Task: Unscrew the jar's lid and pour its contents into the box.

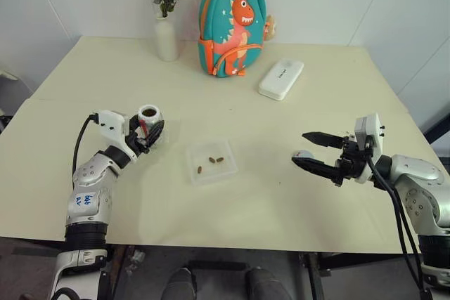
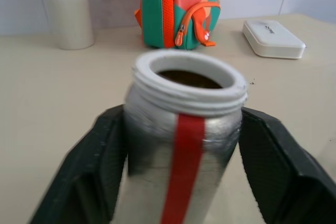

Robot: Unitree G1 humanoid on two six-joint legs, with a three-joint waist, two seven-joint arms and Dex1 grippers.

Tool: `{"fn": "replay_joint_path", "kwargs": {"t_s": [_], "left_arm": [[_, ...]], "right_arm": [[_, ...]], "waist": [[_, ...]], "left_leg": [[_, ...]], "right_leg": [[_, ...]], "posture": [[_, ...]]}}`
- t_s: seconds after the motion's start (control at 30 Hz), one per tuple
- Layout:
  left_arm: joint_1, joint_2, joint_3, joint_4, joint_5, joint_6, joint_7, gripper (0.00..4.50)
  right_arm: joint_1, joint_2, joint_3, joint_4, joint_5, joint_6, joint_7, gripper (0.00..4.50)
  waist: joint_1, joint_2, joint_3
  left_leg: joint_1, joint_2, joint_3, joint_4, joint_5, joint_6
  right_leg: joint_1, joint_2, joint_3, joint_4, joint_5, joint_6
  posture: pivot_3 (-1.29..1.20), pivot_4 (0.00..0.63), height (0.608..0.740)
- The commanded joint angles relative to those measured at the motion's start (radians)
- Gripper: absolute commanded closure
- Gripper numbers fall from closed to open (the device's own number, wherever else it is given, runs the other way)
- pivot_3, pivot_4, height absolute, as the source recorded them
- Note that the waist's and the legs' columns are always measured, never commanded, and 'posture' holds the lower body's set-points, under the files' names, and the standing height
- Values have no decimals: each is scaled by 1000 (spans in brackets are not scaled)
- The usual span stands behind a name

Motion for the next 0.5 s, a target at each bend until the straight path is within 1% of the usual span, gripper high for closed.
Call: {"fn": "replay_joint_path", "kwargs": {"t_s": [0.03,0.2,0.5], "left_arm": [[9,26,16,-48,-2,7,-20,18],[26,41,25,-78,-8,27,-29,18],[72,147,43,-129,-21,115,-109,18]], "right_arm": [[-21,-6,-8,-6,8,-10,12,0],[-35,0,0,6,1,-15,17,0],[-47,-2,7,27,-4,-23,34,0]], "waist": [[-3,0,0],[-4,0,0],[-4,0,0]], "left_leg": [[0,0,0,0,0,0],[0,0,0,-3,0,0],[0,0,0,-10,0,0]], "right_leg": [[0,0,0,0,0,0],[-1,0,0,-1,0,0],[-3,0,0,-2,-2,-3]], "posture": [[0,150,740],[0,150,740],[0,150,740]]}}
